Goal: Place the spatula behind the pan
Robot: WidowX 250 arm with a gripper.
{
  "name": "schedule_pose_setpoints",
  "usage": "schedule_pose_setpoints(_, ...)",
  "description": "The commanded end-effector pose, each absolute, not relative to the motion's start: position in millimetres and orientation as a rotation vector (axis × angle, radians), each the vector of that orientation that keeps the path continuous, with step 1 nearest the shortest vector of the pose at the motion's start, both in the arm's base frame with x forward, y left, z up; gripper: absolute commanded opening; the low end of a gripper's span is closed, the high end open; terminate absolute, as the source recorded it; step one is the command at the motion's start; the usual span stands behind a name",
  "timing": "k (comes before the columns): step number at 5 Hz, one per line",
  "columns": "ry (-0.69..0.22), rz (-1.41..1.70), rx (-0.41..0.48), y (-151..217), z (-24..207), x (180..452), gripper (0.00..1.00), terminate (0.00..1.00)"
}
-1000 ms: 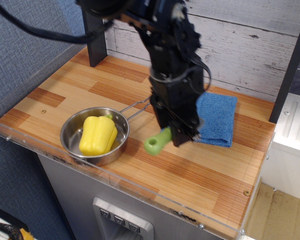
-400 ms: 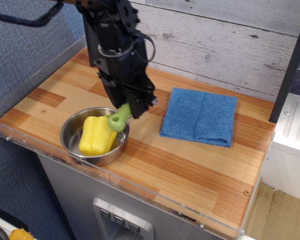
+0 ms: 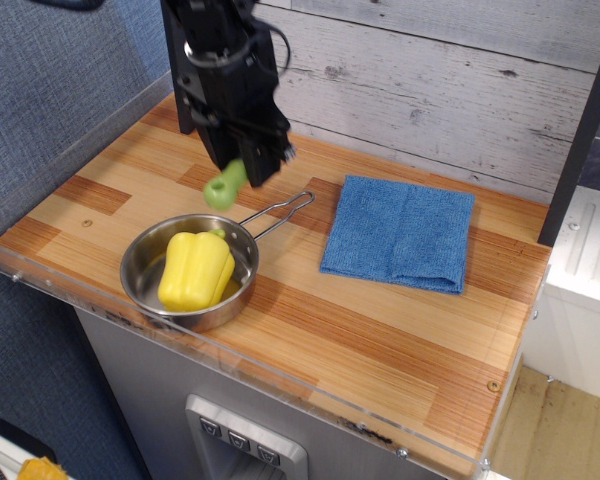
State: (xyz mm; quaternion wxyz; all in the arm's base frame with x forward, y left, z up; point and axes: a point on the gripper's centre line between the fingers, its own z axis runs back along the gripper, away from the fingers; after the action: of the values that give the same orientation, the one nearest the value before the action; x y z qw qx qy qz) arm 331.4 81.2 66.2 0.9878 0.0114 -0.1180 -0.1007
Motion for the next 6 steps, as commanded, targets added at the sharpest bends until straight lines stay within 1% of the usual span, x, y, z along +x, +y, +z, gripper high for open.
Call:
schedule_pose_setpoints(1,-0.309,-0.315,0.049,118,71,362,0.0,0.0)
schedule_pose_setpoints(2,-0.315,-0.363,0.036,135,55,370,0.0,0.0)
schedule_pose_setpoints(3,-0.283,-0.361,0.038,146,37,370,0.0,0.0)
schedule_pose_setpoints(5,-0.228,-0.397,0.003,122,19,353,0.0,0.0)
schedule_pose_setpoints(6,-0.181,-0.417,-0.044,108,8,345,0.0,0.0)
